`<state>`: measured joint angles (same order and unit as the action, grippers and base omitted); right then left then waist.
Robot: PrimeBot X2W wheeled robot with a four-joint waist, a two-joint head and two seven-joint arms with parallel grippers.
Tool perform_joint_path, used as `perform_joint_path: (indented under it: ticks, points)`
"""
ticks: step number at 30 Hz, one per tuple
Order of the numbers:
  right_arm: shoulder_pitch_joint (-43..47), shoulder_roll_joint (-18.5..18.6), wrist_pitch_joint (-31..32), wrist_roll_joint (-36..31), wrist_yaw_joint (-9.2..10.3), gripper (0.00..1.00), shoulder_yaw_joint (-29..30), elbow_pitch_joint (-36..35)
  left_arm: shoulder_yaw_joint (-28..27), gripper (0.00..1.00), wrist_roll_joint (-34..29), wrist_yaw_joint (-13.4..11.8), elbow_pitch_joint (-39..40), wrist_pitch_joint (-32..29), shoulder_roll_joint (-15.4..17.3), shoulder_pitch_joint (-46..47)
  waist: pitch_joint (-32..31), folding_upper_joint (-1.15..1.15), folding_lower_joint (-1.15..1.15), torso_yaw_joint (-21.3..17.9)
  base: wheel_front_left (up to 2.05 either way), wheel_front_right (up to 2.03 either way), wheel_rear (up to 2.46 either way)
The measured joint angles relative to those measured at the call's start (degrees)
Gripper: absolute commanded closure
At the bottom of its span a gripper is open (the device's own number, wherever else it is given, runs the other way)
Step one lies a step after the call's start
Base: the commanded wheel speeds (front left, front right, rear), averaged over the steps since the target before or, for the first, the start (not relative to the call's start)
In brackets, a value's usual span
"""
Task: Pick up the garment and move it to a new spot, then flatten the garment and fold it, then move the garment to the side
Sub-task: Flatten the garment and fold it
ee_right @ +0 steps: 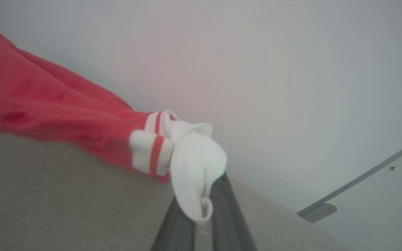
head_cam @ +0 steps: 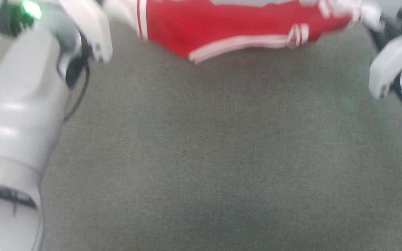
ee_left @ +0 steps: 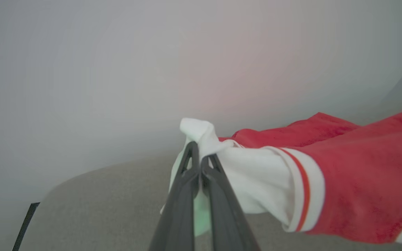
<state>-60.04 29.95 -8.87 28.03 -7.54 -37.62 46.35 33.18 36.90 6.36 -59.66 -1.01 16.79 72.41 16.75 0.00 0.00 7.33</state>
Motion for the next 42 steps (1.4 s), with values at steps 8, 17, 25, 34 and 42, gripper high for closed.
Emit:
perform_joint_path:
  ticks: [8, 17, 25, 34, 42]
  points:
    - [10.5, 7.1, 6.5, 11.8, 0.0, 1.0, -5.8, -9.6, 2.0, 1.0, 2.6, 0.5, 4.0, -7.5, 1.2, -11.9, -3.9, 0.0, 0.0, 0.8, 0.0, 0.0, 0.0]
    - [24.6, 14.5, 14.1, 21.4, 0.0, 1.0, -11.0, -21.7, 2.8, 1.0, 7.3, -3.8, 20.9, -19.1, 6.6, -32.3, -8.7, 0.0, 0.0, 1.4, 0.0, 0.0, 0.0]
    - [33.7, 19.0, 18.7, 26.6, 0.01, 1.0, -13.6, -29.1, 1.3, 1.0, 12.1, -13.8, 43.4, -28.1, 14.6, -49.9, -11.6, 0.0, 0.0, 1.4, 0.0, 0.0, 0.0]
    - [42.0, 24.1, 25.3, 31.3, 0.01, 1.0, -14.1, -36.9, 0.0, 1.0, 14.0, -22.8, 62.6, -32.8, 21.2, -62.8, -12.4, 0.01, 0.0, 1.4, 0.0, 0.0, 0.0]
    - [47.4, 22.5, 26.7, 31.1, 0.01, 1.0, -10.8, -36.1, -0.3, 1.0, 14.3, -25.5, 66.7, -32.0, 21.9, -66.7, -11.6, 0.0, 0.0, 1.1, 0.0, 0.0, 0.0]
